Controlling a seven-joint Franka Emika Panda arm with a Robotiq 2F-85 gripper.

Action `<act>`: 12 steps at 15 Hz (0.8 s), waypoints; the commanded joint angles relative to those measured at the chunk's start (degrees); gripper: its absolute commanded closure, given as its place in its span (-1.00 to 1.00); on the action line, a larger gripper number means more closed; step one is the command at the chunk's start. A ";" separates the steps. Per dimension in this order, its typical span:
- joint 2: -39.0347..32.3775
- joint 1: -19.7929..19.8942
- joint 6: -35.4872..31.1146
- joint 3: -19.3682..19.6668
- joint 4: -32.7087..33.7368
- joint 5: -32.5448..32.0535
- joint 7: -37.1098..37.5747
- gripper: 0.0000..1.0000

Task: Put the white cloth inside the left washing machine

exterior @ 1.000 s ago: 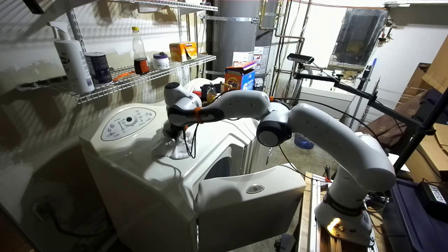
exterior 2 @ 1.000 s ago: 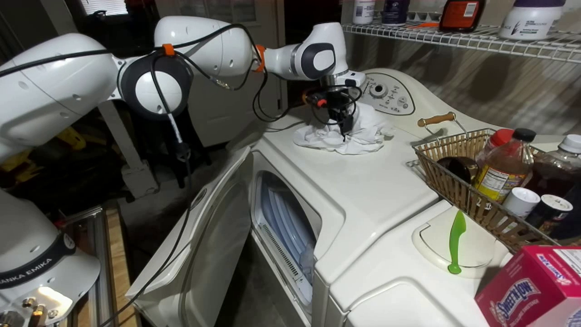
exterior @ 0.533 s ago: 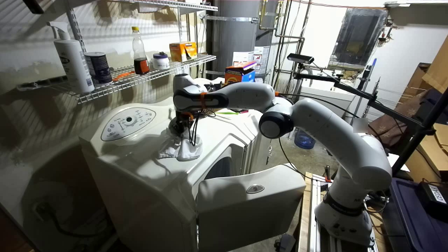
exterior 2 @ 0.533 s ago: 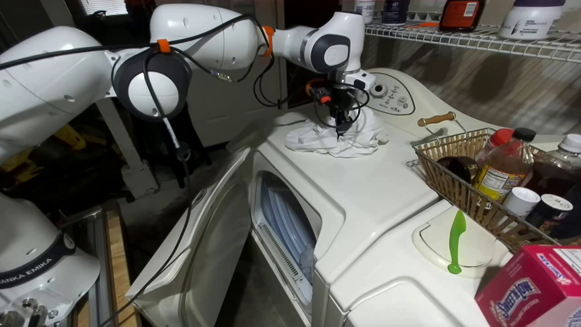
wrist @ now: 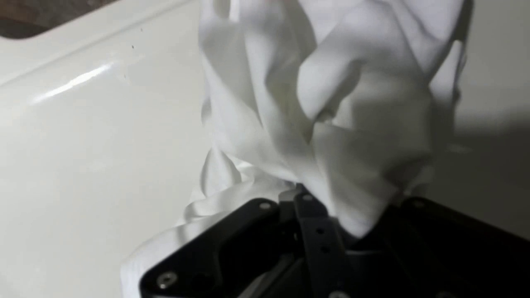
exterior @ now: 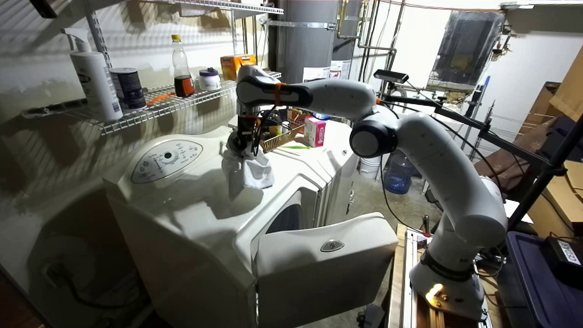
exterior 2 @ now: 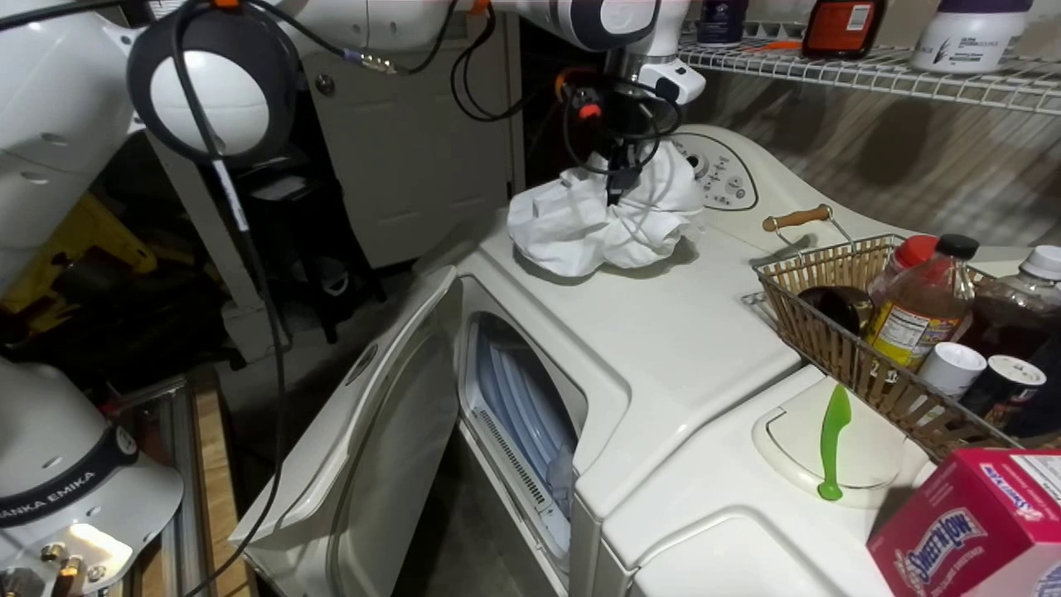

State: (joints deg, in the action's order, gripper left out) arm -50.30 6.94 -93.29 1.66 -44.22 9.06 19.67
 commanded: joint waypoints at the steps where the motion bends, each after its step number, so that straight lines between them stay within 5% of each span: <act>1: 10.38 2.64 4.04 -2.45 -13.44 6.01 0.88 0.93; 9: 20.40 6.94 11.68 -1.00 -34.27 13.22 5.91 0.93; 12: 21.44 6.95 12.29 2.73 -43.00 16.62 5.36 0.93</act>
State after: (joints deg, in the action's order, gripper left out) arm -32.84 13.40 -81.21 1.98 -76.24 21.75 24.97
